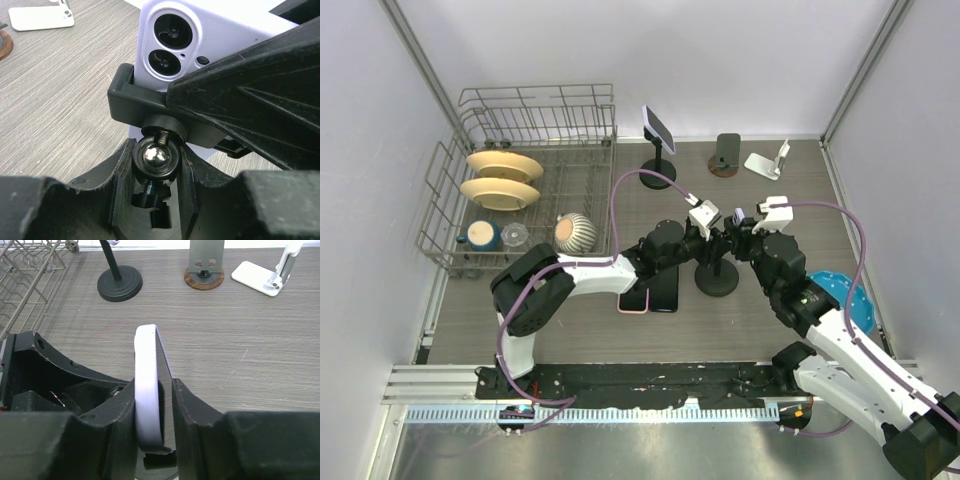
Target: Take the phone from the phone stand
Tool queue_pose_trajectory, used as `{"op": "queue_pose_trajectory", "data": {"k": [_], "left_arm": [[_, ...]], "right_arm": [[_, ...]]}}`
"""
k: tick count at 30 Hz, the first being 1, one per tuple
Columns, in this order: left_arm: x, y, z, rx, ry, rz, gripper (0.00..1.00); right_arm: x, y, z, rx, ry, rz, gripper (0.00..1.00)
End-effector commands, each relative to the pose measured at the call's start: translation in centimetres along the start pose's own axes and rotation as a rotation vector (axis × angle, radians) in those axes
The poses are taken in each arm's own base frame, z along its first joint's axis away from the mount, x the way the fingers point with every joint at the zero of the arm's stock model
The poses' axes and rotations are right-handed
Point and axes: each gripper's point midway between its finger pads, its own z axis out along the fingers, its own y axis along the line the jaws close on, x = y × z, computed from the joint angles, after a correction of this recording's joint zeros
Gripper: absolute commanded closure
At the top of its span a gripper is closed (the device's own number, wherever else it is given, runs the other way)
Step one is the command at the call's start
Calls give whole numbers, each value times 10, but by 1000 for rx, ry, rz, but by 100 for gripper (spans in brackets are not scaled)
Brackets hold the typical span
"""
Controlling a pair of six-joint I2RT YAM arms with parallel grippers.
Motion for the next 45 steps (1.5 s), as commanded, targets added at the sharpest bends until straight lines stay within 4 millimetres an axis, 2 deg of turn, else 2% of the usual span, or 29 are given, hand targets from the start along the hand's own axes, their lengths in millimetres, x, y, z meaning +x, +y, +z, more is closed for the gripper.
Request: {"op": "queue_pose_trajectory", "data": {"k": [1,2,4,5,13,14,15,17,20,23,26,31,34,39,42,45], "left_arm": [[21,3,-5,1,64,-20,100],[21,3,-5,-2,62,-18,100],[22,7,-4,-21,64,-18,100],[21,8,-4,-27,63,-17,100],[12,18,5,-90,43,-18,100],[9,27,5,-135,35,-18,100],[10,30,5,-150,38,-14,100],[3,37,7,-184,27,-19,100],[-1,49,11,-229,20,-47,100],[-3,61,15,-263,14,-72,100],[-5,70,18,-302,16,-50,100],[-12,108,15,-429,9,-90,100],[-18,120,16,-468,11,-108,100],[-13,135,16,-513,22,-133,100],[-12,145,11,-527,11,-181,100],[-10,152,3,-533,-10,-213,100]], "right_arm": [[-17,-2,2,19,-35,-14,71],[-17,-2,1,20,-25,-14,82],[-15,-3,-2,25,18,-25,97],[-12,-2,-3,27,45,-23,99],[12,3,-19,23,326,-47,99],[17,3,-24,16,361,-49,99],[13,5,-25,14,364,-36,99],[20,4,-30,14,411,-38,99],[22,3,-38,17,443,-31,99],[18,13,-45,-27,452,1,99],[20,14,-46,-17,486,-10,99],[31,23,-48,-42,529,-4,99],[29,21,-49,-29,524,2,99],[30,17,-49,-3,529,2,99],[28,14,-49,18,524,7,99],[24,2,-48,90,507,-2,99]]}}
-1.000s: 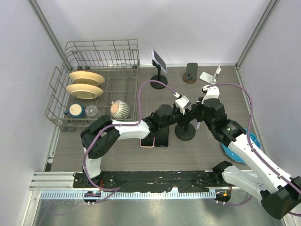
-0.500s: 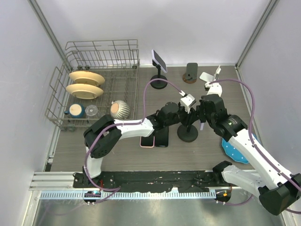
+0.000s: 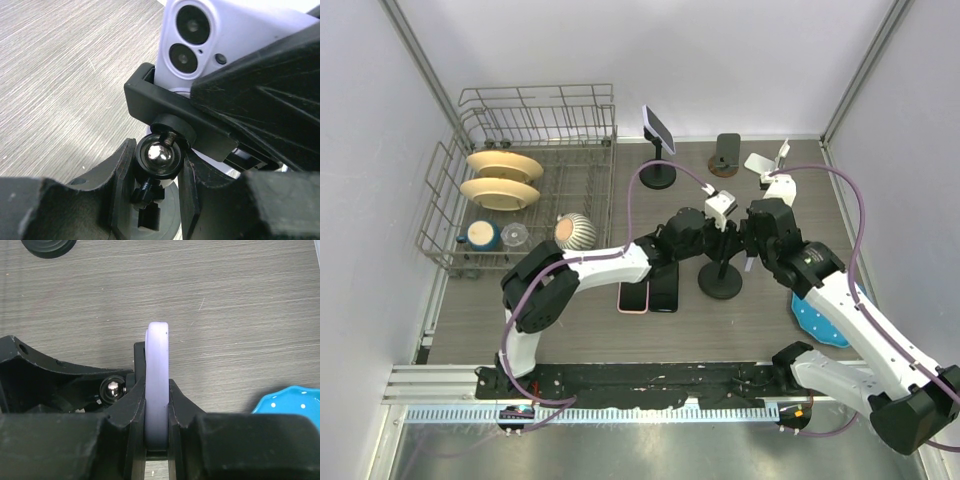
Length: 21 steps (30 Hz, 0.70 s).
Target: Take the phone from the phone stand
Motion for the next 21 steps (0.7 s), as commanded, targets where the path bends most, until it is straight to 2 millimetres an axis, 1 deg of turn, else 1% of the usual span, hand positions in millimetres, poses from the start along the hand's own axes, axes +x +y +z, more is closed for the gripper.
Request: {"op": "queue_pose_trajectory", "data": {"k": [1,2,6,8,9,10,12,17,20,21], "left_arm": [[-25,156,-21,-483,-170,-150,100],[-28,155,-22,-474,-186,-150,100],[-27,136,-26,-405,-213,-111,100],[-21,132,-28,-397,-205,-78,100],[-19,127,-28,-383,-206,-72,100],[-21,123,-30,-375,-216,-68,100],[-18,115,-32,-366,-221,-59,100],[-11,102,-37,-353,-216,-41,100],[-6,94,-36,-338,-203,-27,100],[-3,88,-34,-328,-197,-20,100]], "right_arm": [[33,14,-31,-94,166,-2,99],[33,10,-30,-70,164,-2,99],[29,-14,-23,72,138,7,99],[27,-20,-21,107,124,19,99],[28,-23,-19,120,121,22,99],[24,-27,-16,136,109,38,99],[27,-31,-12,148,112,46,99],[20,-46,-4,201,94,69,99],[16,-50,1,206,75,95,99],[15,-50,2,206,74,96,99]]}}
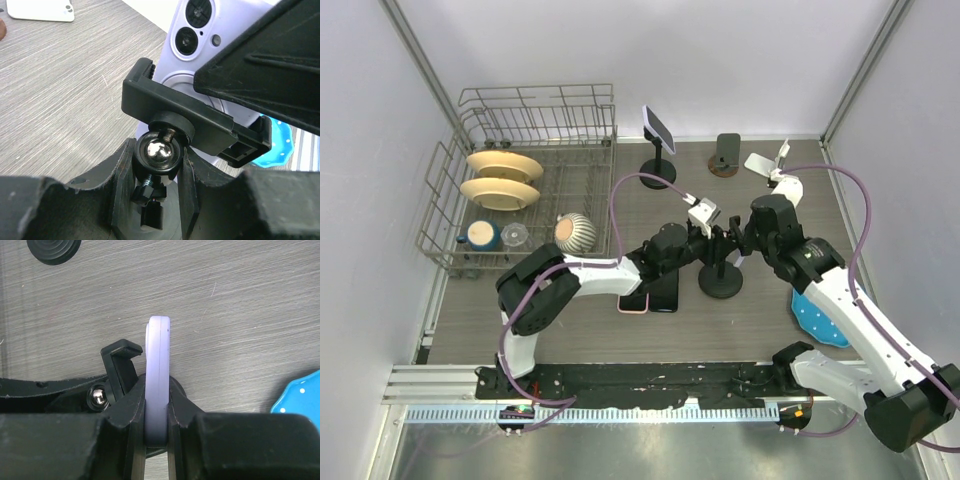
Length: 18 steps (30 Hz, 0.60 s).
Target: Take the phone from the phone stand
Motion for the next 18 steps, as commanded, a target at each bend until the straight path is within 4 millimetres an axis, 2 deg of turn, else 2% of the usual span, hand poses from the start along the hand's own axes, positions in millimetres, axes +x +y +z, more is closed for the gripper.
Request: {"op": "queue_pose_trajectory", "data": {"k": [1,6,14,18], "left_arm": [[-4,74,-15,-295,-25,36,100],[9,55,-11,-254,21,77,100],[20,31,-10,-214,44,96,100],[28,21,-9,-172,67,114,100]], "right_arm": [[6,-47,-1,179,16,-50,99],[-9,-36,1,136,-37,-18,99],[-26,-34,9,158,-109,23,99],[-46,-26,11,127,-200,76,99]]}}
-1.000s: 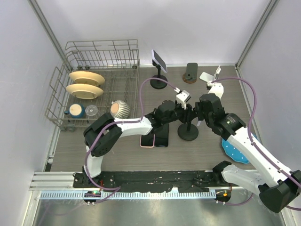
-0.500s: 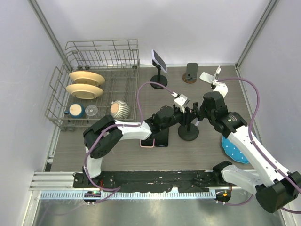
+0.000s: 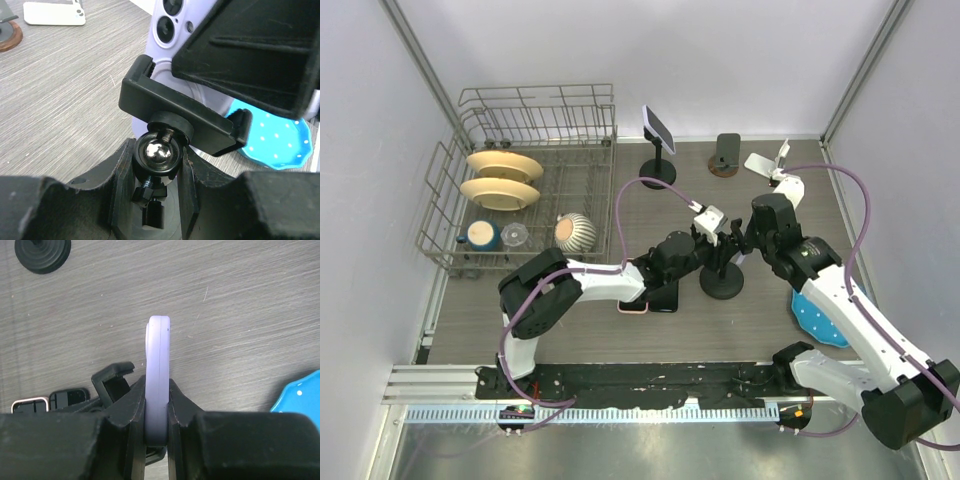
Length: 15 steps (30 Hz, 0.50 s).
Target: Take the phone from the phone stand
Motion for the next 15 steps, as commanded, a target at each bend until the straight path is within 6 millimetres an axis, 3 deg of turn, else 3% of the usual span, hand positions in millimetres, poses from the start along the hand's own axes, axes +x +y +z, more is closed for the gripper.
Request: {"op": "queue_pose_trajectory", "data": {"k": [1,8,15], "left_arm": [[27,28,-7,-100,90,64,100],[39,11,-9,-25,105,121,100],[38,11,-10,-23,101,126,100]], "right_arm": [[-49,-16,0,81,-212,72,99],[-76,-2,-10,-10,-343,156,99],[-88,-18,-34,-5,-424,154,99]]}}
